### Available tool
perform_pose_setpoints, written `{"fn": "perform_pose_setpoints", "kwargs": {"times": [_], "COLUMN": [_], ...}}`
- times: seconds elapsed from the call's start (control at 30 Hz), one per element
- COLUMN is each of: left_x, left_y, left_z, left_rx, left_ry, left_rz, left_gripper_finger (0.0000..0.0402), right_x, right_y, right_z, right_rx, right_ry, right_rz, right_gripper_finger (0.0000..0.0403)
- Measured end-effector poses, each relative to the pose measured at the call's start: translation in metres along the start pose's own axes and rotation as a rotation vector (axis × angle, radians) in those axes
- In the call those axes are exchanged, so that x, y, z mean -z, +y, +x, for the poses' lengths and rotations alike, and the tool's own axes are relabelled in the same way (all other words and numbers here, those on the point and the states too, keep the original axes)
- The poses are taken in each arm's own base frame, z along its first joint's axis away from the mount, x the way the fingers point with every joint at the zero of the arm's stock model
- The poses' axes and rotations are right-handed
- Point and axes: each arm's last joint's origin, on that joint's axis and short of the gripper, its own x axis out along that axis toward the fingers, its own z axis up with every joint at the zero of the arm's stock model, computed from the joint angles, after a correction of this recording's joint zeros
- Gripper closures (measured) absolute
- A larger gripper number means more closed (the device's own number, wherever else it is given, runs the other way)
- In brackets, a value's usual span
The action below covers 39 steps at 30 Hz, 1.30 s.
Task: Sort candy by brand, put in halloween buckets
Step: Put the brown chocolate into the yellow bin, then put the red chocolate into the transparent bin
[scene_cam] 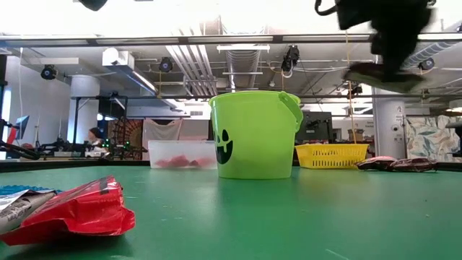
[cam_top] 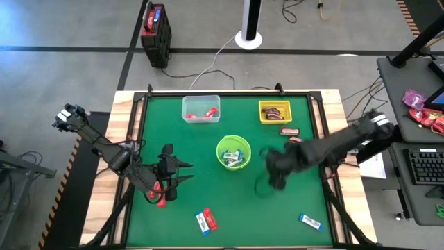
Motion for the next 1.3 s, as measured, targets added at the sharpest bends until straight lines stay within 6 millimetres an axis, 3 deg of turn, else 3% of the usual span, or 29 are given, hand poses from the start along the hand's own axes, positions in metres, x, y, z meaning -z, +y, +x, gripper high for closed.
{"fn": "perform_pose_setpoints", "kwargs": {"times": [0.13,0.3,0.5,0.67,0.83,1.0,1.3], "left_x": [0.000,0.000,0.000,0.000,0.000,0.000,0.000], "left_y": [0.001,0.002,0.001,0.002,0.002,0.002,0.002], "left_z": [0.000,0.000,0.000,0.000,0.000,0.000,0.000], "left_rx": [-0.039,-0.050,-0.049,-0.050,-0.062,-0.067,-0.067], "left_ry": [-0.015,-0.018,-0.018,-0.015,-0.019,-0.020,-0.020], "left_rz": [0.005,0.018,0.008,0.002,0.003,0.005,-0.005], "left_gripper_finger": [0.0251,0.0251,0.0251,0.0251,0.0251,0.0251,0.0251], "right_x": [-0.028,-0.062,-0.088,-0.099,-0.106,-0.111,-0.112], "right_y": [-0.050,-0.105,-0.174,-0.215,-0.229,-0.233,-0.234], "right_z": [-0.019,-0.022,0.003,0.032,0.064,0.085,0.089], "right_rx": [0.046,0.110,0.262,0.327,0.291,0.347,0.385], "right_ry": [-0.147,-0.265,-0.177,-0.045,0.082,0.127,0.126], "right_rz": [0.204,0.335,0.378,0.352,0.209,0.209,0.235], "right_gripper_finger": [0.0318,0.0316,0.0326,0.0319,0.0321,0.0294,0.0226]}}
